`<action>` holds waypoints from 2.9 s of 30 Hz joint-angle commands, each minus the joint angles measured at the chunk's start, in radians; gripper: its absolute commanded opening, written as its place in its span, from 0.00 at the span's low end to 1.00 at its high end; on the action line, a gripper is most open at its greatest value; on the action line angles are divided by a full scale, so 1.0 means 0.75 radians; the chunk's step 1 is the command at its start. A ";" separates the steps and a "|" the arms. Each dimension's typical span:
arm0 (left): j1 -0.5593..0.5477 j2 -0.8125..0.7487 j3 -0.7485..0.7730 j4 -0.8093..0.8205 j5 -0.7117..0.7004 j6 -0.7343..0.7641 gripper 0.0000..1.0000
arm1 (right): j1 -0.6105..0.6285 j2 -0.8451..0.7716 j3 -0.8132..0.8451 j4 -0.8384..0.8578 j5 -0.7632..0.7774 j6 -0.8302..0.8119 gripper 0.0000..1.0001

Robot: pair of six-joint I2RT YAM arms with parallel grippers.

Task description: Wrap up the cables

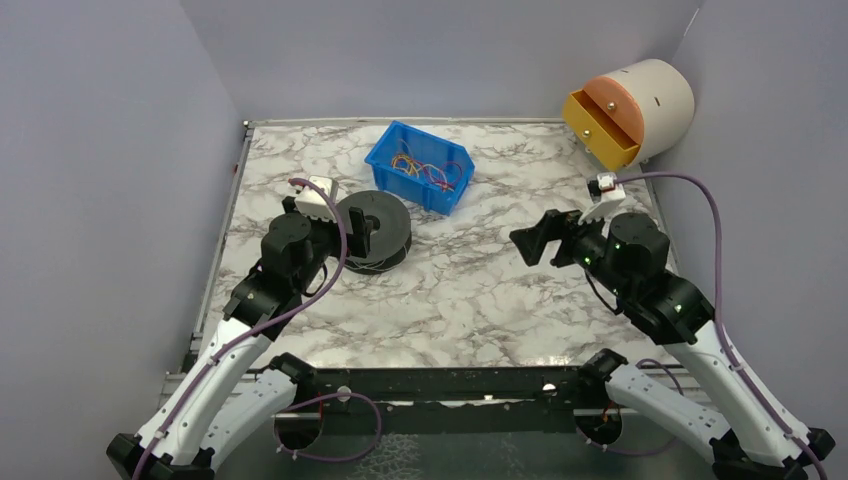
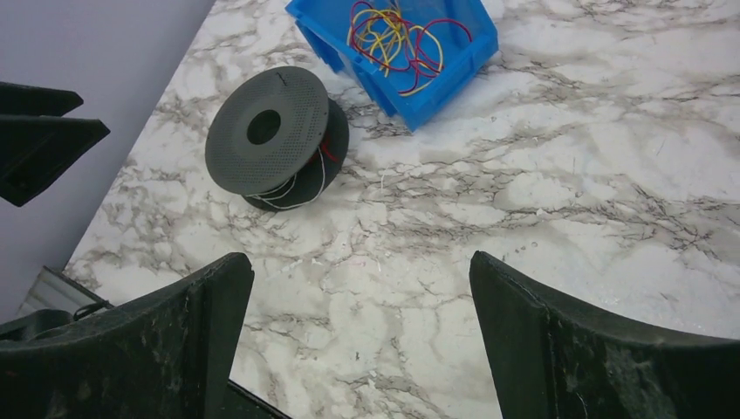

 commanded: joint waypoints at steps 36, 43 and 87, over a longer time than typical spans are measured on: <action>-0.006 0.089 0.017 0.007 0.059 0.006 0.99 | 0.001 0.563 0.039 0.275 -0.274 -0.174 0.76; -0.006 0.083 0.016 0.003 0.055 0.010 0.99 | 0.002 0.799 0.242 0.249 -0.162 -0.258 0.74; -0.005 0.098 0.020 0.008 0.128 0.011 0.99 | -0.228 2.106 1.743 -0.165 -0.270 -0.603 0.73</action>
